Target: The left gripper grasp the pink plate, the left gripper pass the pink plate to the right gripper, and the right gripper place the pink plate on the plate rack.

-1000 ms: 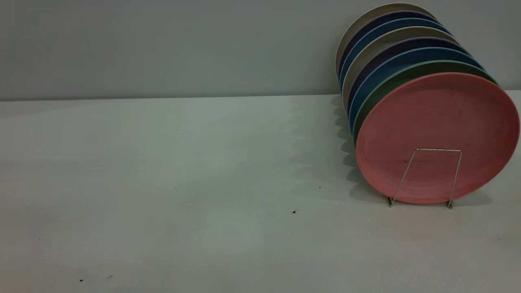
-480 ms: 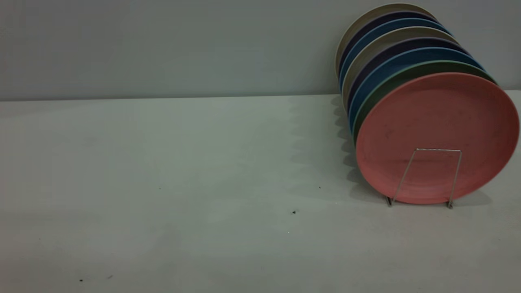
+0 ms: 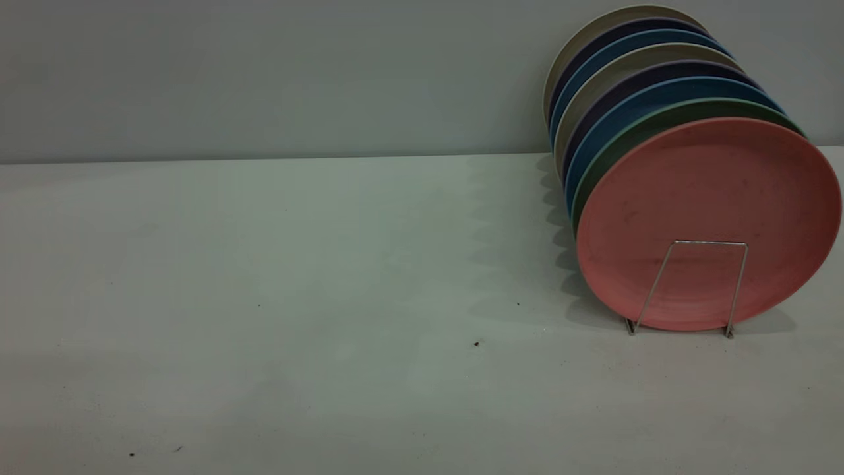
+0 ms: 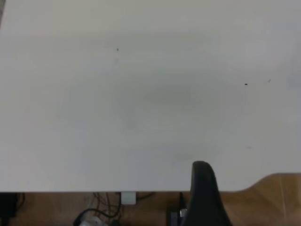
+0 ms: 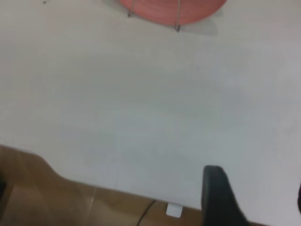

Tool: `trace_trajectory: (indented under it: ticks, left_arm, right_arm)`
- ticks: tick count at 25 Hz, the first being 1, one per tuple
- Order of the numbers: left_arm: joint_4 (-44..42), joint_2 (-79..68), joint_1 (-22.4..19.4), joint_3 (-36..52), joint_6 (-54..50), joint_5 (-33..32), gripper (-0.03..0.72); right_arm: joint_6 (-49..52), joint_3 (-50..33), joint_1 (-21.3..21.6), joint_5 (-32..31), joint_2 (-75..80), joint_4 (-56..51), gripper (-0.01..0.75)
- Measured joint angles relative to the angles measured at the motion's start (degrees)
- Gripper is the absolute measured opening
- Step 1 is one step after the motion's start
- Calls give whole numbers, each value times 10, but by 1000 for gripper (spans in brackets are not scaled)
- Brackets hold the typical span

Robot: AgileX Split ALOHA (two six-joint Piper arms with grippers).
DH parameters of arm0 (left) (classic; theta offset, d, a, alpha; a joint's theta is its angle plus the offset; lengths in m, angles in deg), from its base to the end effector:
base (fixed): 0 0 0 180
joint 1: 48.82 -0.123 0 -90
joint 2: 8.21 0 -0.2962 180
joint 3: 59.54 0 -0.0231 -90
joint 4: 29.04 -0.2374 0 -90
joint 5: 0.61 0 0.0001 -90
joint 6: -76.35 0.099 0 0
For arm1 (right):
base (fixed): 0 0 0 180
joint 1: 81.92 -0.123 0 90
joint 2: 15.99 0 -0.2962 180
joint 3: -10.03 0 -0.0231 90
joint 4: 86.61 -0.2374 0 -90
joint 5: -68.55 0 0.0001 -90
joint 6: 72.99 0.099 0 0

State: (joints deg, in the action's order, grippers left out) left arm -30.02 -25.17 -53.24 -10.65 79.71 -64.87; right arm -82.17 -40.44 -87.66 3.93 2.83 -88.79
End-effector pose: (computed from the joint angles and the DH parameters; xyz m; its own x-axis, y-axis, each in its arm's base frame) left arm -0.0006 0.0015 0.2638 -0.6468 0.0162 -0.7625 -0.0462 0.9971 0.0604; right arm 0.0044 0.0039 0.2554 -0.6648 -0.2109 -0.7166 -0.2222 0.9717 -0.0798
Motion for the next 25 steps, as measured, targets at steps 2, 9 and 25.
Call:
trace_trajectory:
  ticks: [2,9,25]
  left_arm:
    - [10,0,0,7,-4,-1,551]
    - [19,0,14,8,-14,-1,551]
    - [19,19,15,8,-16,-1,551]
  right_arm:
    - [1,0,0,0,0,0,417]
    - [2,0,0,0,0,0,417]
    - [2,0,5,0,-14,0,417]
